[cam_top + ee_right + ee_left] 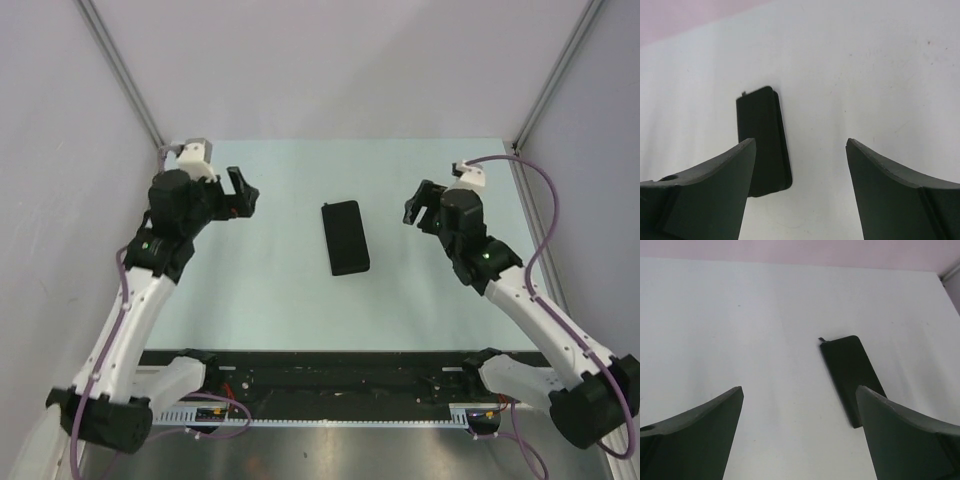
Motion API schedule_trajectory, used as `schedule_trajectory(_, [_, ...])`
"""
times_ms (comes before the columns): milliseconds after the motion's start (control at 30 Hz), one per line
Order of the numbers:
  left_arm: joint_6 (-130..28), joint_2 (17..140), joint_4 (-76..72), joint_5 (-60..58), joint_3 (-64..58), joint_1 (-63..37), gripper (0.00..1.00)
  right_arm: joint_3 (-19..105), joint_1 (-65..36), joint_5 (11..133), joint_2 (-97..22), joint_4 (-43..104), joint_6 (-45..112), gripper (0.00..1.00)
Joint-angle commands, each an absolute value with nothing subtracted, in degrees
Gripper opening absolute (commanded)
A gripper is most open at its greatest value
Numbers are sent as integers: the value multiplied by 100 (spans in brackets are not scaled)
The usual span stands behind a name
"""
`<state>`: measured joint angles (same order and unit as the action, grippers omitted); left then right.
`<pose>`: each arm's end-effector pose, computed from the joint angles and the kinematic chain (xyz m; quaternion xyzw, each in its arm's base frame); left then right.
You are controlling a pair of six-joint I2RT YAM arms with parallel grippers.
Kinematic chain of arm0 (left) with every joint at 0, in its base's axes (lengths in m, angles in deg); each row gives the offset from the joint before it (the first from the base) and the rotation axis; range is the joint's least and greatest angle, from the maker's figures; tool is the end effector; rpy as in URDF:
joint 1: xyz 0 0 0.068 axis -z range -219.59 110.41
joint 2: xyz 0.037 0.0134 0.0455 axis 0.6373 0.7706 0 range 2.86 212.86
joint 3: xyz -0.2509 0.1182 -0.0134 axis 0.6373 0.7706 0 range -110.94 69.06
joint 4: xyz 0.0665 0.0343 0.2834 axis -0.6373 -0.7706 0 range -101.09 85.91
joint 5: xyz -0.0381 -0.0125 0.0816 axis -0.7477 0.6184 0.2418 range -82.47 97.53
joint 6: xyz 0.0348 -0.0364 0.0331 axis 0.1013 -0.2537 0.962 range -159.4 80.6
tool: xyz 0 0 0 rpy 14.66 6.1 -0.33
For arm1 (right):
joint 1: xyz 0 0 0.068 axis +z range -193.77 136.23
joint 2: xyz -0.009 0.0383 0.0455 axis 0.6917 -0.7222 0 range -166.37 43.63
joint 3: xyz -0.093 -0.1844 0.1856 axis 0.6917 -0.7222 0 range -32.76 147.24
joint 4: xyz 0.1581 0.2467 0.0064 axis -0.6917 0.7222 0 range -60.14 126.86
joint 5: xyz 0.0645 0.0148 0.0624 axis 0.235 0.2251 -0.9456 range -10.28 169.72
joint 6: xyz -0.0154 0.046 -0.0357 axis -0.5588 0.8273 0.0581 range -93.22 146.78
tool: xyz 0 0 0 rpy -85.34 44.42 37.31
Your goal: Sort the hair-cutting tools
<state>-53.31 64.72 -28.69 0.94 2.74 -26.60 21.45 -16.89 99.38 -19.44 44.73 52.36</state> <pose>0.2689 -0.0673 0.3914 0.0263 0.8188 -0.1787 0.5450 0.2644 0.1171 0.3230 0.0840 0.8261 0.1099 0.5463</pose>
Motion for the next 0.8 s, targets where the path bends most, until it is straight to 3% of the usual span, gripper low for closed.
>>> schedule_trajectory(0, [-5179, 5623, -2905, 1393, 779, -2632, 100, 2191, -1696, 10486, -1203, 4260, 5447, 74])
schedule_trajectory(267, [-5021, 4549, -2940, 1518, 1018, -2632, 100, 2191, -1696, 10495, -261, 4366, 5332, 73])
schedule_trajectory(767, [-4933, 4417, -2966, 1034, 868, -2632, 100, 2217, -1696, 10372, -32, 4621, 5420, 74])
